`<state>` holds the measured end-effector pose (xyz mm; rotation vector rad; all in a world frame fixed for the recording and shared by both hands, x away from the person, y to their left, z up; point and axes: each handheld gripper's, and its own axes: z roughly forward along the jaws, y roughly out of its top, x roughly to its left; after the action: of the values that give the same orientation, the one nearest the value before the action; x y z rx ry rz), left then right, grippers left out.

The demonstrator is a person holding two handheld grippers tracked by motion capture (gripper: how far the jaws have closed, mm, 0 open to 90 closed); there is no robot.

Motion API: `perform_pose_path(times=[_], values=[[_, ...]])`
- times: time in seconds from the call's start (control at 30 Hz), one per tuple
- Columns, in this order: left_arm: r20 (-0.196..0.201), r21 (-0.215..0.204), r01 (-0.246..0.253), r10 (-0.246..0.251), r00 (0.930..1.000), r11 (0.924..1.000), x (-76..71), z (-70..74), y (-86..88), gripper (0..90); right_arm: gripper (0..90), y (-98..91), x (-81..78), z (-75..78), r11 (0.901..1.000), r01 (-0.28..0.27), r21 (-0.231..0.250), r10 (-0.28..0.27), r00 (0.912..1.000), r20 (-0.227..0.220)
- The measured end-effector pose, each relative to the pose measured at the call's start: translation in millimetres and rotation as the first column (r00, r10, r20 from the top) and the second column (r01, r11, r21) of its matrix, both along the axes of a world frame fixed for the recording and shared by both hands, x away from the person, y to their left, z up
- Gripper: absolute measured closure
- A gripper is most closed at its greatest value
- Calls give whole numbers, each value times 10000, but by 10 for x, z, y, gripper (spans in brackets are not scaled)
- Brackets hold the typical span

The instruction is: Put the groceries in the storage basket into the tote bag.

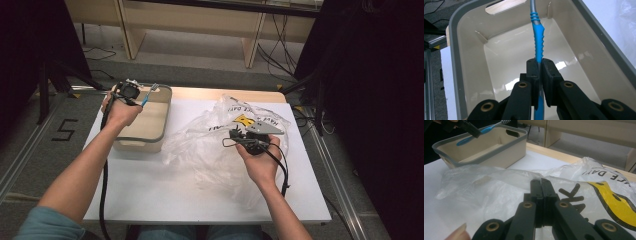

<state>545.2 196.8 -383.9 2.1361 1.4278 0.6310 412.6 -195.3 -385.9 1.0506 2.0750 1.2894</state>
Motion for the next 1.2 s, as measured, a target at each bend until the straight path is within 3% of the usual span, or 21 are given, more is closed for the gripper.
perform_pose_path(times=[0.33,0.6,0.83,1.2], values=[[361,-304,280,-269,9990,9991,-141,89,10,842,900,-3,3,-5,10000,14,-23,-14,10000,-28],[461,-520,433,-410,9981,9977,-260,75,22,842,900,5,3,-11,10000,-7,-42,7,10000,-40],[748,-623,857,-810,9939,9944,-393,152,-25,841,900,22,2,-25,10000,-24,-92,23,9999,-109],[925,-835,1413,-1335,9867,9864,-590,146,-109,841,900,9,2,-20,10000,-14,-88,13,10000,-88]])
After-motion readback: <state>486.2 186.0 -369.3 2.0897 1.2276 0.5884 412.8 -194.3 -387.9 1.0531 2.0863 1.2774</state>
